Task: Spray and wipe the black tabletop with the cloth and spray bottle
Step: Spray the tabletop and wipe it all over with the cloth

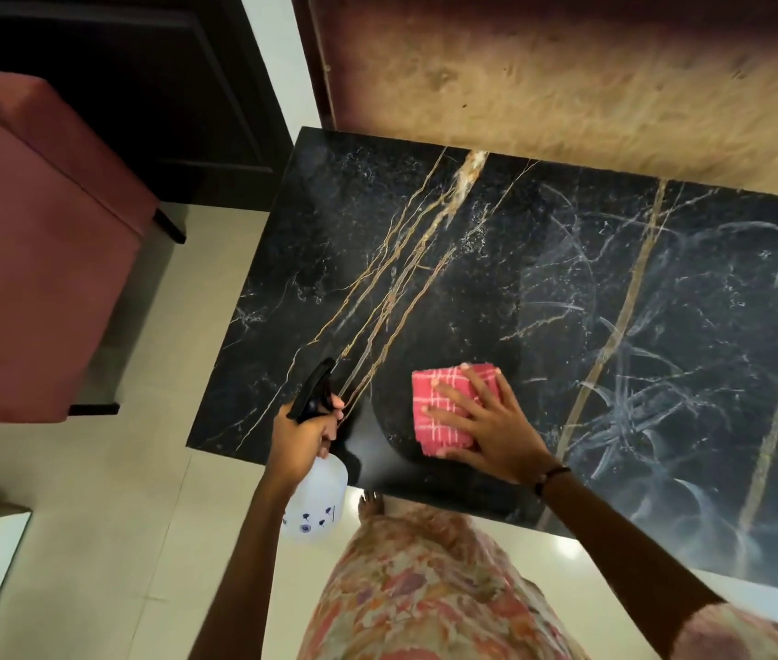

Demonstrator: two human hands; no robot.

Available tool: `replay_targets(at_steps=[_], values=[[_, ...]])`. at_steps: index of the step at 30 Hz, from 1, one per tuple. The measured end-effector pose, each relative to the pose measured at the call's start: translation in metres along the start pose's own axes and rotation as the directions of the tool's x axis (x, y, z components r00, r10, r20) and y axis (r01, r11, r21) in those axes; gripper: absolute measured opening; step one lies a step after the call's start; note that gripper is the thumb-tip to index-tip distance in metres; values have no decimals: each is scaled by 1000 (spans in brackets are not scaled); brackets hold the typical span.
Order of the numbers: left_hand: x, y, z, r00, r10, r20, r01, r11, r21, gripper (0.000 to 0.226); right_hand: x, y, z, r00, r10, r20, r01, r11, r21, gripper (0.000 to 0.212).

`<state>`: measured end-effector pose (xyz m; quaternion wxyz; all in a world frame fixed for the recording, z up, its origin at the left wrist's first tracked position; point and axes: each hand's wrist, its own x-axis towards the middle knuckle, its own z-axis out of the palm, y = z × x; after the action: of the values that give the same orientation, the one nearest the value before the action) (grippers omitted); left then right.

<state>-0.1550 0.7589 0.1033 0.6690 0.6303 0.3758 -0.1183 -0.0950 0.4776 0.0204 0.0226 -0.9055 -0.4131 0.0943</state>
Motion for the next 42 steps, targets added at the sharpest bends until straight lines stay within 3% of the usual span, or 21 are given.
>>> replay_targets(at_steps=[3, 5, 11, 15, 19, 23, 28, 32, 37, 42], values=[[-7, -4, -13, 1000, 4, 8, -4, 1000, -8, 34, 36, -19, -6, 974, 220, 55, -222, 974, 43, 64], [-11, -9, -23, 1000, 9, -5, -9, 1000, -20, 35, 64, -46, -8, 955, 289, 67, -295, 951, 97, 64], [-15, -23, -58, 1000, 0, -15, 1, 999, 33, 33, 62, -125, 8, 998, 38, 51, -41, 997, 57, 64], [-20, -26, -75, 1000, -10, -17, 11, 999, 42, 33, 7, -103, 19, 997, -79, 0, 79, 997, 3, 64], [-28, -30, -87, 999, -10, -34, 11, 1000, 17, 30, 18, -83, 7, 997, 63, 54, -63, 998, -9, 66], [-34, -35, -94, 1000, 17, -22, -17, 1000, 26, 27, 74, -127, 0, 962, 260, 84, -268, 959, 95, 65], [-34, -38, -98, 998, 58, -17, -57, 996, 69, 25, 91, -186, 9, 995, 87, 52, -90, 993, 71, 64], [-32, -36, -92, 999, 48, 16, -49, 996, 77, 26, 34, -168, 19, 1000, 6, 7, -6, 999, 49, 62], [-28, -33, -81, 998, 17, 60, -23, 993, 112, 34, -41, -92, 14, 983, 183, 0, -183, 983, 7, 62], [-33, -32, -65, 997, 20, 76, -31, 989, 147, 34, -10, -65, -1, 898, 434, 66, -439, 892, 106, 64]])
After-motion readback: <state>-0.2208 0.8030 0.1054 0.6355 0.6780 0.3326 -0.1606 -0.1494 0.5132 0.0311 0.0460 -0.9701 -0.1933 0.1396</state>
